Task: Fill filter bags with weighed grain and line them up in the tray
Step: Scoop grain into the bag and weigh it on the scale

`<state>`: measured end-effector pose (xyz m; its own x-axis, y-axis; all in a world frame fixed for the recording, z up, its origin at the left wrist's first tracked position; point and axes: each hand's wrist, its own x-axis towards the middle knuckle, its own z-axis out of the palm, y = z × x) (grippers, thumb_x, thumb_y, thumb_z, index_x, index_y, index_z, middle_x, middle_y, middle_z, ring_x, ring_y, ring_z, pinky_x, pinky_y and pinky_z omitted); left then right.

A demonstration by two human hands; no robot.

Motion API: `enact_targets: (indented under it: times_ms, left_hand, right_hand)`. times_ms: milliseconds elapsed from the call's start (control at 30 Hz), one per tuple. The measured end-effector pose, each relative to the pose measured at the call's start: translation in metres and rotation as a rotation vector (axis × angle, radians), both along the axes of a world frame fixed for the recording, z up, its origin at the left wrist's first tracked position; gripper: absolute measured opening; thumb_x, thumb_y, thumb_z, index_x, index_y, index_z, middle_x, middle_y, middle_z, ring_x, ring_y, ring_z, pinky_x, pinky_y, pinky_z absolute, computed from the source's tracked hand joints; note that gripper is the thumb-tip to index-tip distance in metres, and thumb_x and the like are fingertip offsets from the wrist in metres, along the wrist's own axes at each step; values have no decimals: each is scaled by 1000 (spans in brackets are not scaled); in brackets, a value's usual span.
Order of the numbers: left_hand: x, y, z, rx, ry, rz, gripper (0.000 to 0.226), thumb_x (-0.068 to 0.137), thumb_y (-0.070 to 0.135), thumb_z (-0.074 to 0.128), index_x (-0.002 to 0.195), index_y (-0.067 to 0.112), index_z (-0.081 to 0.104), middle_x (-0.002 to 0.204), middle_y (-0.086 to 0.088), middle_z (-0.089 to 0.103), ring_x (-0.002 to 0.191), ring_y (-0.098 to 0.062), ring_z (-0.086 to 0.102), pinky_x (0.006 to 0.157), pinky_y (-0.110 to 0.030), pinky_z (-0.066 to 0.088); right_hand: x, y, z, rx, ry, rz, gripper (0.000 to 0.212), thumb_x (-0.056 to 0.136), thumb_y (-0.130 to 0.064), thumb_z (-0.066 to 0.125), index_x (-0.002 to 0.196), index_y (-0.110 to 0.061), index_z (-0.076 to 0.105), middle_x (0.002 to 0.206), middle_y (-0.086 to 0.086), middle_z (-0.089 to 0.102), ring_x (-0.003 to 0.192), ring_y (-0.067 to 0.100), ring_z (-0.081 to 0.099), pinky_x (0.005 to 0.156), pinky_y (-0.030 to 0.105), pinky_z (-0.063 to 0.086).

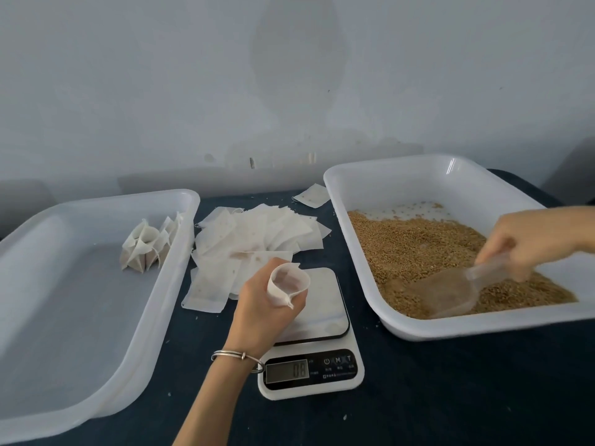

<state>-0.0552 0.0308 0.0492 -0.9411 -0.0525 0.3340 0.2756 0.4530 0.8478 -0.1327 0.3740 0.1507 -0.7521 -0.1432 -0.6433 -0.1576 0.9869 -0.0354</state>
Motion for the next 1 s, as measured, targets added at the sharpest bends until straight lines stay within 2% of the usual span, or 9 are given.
enact_targets:
  times_ms: [67, 133, 233, 333, 467, 600, 700, 833, 1000]
  left_hand:
    - [2, -1, -1, 3, -4, -4, 30, 75, 4, 73, 85, 29, 61, 78, 19, 63, 74, -2, 60, 70, -11, 46]
    - [3, -2, -1, 3, -2, -7, 31, 75, 3, 73, 84, 30, 60, 77, 19, 63, 74, -1, 59, 69, -11, 46]
    - [3, -2, -2, 12, -8, -15, 30, 75, 3, 72, 83, 29, 60, 78, 18, 63, 75, -2, 60, 70, -14, 48]
    - [4, -1, -3, 10, -4, -11, 31, 75, 2, 72, 83, 29, 60, 75, 20, 63, 73, 0, 60, 68, -10, 46]
    - [3, 0, -3, 15, -2, -12, 30, 75, 1, 71, 83, 27, 60, 76, 19, 62, 74, -1, 59, 71, -12, 48]
    - [2, 1, -2, -4, 2, -11, 31, 74, 2, 71, 86, 28, 60, 80, 19, 62, 77, -1, 60, 67, -6, 43]
    - [2, 1, -3, 10, -2, -22, 31, 74, 2, 71, 89, 28, 60, 84, 18, 62, 81, -5, 60, 69, -7, 45]
    - [3, 1, -6, 10, -32, -30, 33, 75, 5, 70, 97, 27, 59, 88, 18, 62, 85, -6, 61, 73, -11, 47]
    - [5, 2, -6, 7, -50, -27, 34, 75, 6, 68, 97, 29, 57, 88, 18, 62, 84, -5, 60, 72, -11, 48]
  right_hand:
    - [2, -4, -13, -93, 21, -15, 58, 71, 2, 63, 85, -55, 65, 89, -26, 69, 87, 17, 66, 77, 28, 54]
    - [5, 0, -22, -155, 51, -62, 58, 72, 2, 64, 88, -53, 65, 95, -24, 69, 98, 16, 64, 87, 34, 52]
    - [12, 12, -33, -259, 40, -162, 55, 76, -2, 69, 89, -55, 67, 98, -30, 67, 101, 1, 59, 91, 30, 41]
    - [20, 18, -39, -358, 52, -271, 54, 78, -3, 69, 92, -55, 66, 103, -28, 64, 102, 2, 57, 99, 35, 36]
    - [25, 25, -36, -498, 164, -412, 49, 77, -3, 70, 101, -46, 66, 103, -17, 68, 101, 10, 58, 92, 34, 32]
    - [28, 28, -33, -587, 223, -519, 48, 75, -1, 72, 100, -42, 67, 93, -12, 71, 97, 10, 56, 98, 40, 26]
    - [32, 23, -31, -608, 228, -552, 47, 76, -2, 71, 99, -42, 66, 97, -10, 68, 97, 7, 53, 105, 45, 22]
    - [38, 12, -20, -637, 224, -517, 47, 73, -4, 73, 99, -43, 67, 101, -10, 69, 104, 11, 54, 109, 47, 20]
    - [36, -17, 9, -626, 194, -345, 50, 68, -12, 78, 94, -54, 69, 99, -25, 69, 102, -1, 55, 103, 42, 28]
